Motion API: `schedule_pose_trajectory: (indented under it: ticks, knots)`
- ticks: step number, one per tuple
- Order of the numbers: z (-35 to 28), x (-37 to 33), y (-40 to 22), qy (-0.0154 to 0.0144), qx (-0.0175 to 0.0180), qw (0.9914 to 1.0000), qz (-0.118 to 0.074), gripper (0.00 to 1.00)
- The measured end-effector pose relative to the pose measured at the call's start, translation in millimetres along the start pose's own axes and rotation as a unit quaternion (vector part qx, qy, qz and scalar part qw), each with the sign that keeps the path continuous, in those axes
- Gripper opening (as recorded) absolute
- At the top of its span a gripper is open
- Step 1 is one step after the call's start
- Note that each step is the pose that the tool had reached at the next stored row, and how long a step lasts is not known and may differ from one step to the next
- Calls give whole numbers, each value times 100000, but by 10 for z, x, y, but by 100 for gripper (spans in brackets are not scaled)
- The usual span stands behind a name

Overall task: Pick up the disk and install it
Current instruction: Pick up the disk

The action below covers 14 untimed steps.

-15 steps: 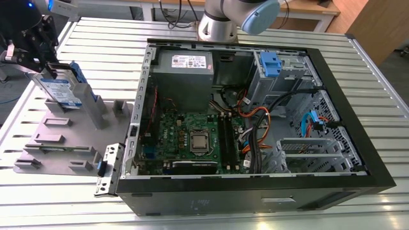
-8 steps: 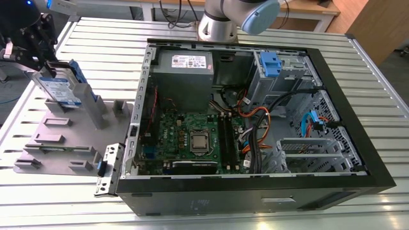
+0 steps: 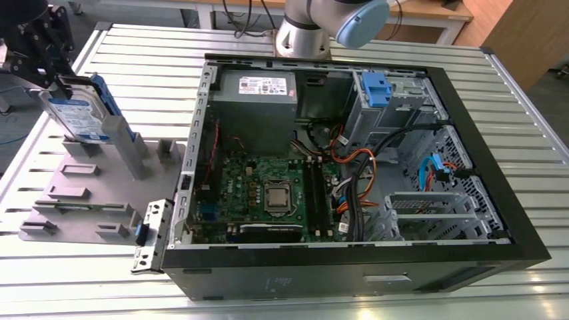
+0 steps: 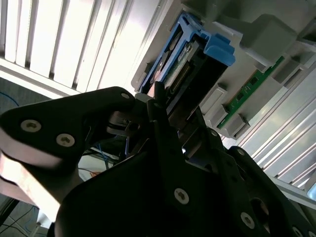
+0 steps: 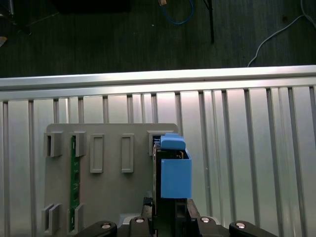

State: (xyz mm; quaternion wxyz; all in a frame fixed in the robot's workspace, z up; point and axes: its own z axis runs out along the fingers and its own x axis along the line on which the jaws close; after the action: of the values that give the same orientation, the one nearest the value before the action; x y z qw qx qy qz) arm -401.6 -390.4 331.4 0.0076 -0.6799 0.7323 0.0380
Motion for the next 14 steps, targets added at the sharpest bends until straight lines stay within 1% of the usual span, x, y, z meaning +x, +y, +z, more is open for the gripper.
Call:
schedule_pose_trajectory:
  ticks: [10,11,12,14]
  knots:
    - [-6,0,0,6,-8,100000,1,35]
    - [-14,0,1,18,-25,100000,2,35]
    - [-34,-2,2,24,-35,100000,3,35]
    - [-96,-6,5,5,-8,100000,4,35]
